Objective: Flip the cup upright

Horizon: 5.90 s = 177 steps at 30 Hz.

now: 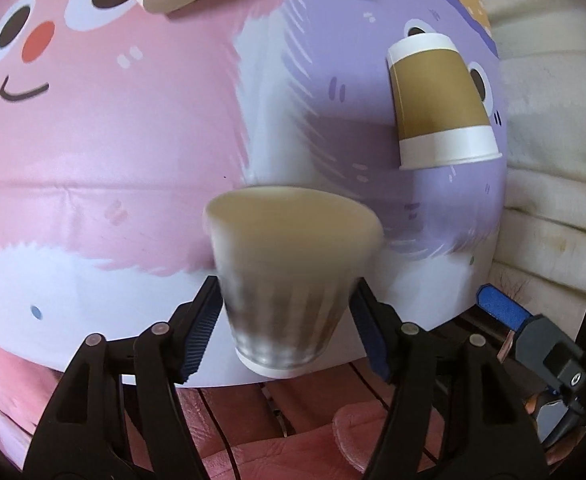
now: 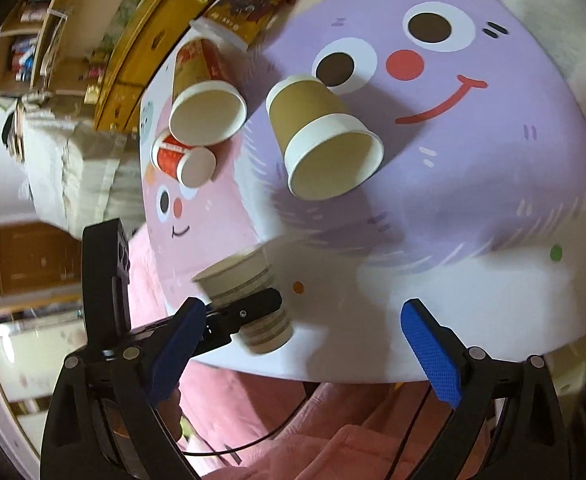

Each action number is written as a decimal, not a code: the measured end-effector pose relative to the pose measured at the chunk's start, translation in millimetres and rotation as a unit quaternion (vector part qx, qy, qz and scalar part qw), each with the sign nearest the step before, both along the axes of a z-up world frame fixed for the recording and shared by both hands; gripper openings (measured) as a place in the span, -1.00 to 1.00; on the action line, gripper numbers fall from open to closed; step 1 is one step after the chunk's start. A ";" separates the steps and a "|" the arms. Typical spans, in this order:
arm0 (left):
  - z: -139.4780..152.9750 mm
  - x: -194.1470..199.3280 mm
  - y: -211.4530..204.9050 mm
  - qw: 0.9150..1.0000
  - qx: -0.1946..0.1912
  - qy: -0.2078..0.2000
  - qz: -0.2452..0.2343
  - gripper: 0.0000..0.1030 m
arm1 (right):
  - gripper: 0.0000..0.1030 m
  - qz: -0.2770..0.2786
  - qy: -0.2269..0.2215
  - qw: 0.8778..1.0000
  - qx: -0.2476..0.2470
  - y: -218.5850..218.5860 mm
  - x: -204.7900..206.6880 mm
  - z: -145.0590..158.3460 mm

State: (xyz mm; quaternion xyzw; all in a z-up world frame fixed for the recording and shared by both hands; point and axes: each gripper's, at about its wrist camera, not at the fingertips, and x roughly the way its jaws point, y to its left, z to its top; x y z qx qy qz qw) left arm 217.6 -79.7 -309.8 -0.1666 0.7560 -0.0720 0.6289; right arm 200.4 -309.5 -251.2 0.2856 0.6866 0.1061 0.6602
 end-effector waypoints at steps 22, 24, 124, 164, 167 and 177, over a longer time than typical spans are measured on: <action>100.8 -64.1 92.5 0.974 0.033 -0.148 0.166 0.50 | 0.94 0.121 0.047 0.992 0.013 49.0 37.4 -32.0; 107.6 -71.3 109.4 0.970 0.056 -0.162 0.173 0.50 | 0.94 0.134 0.047 0.990 0.009 63.6 36.0 -35.0; 299.6 -243.6 69.2 0.888 0.177 -0.421 0.045 0.99 | 0.99 -0.003 -0.341 0.913 -0.224 87.9 -255.3 254.5; 314.1 -243.1 74.2 0.869 0.201 -0.451 0.043 0.99 | 0.99 -0.007 -0.380 0.891 -0.247 112.4 -292.1 286.8; 314.2 -243.2 74.2 0.869 0.201 -0.450 0.042 0.99 | 0.99 -0.007 -0.379 0.892 -0.246 112.2 -290.9 286.3; 314.6 -242.3 74.3 0.869 0.200 -0.450 0.041 0.99 | 0.99 -0.008 -0.378 0.892 -0.247 112.2 -289.2 287.4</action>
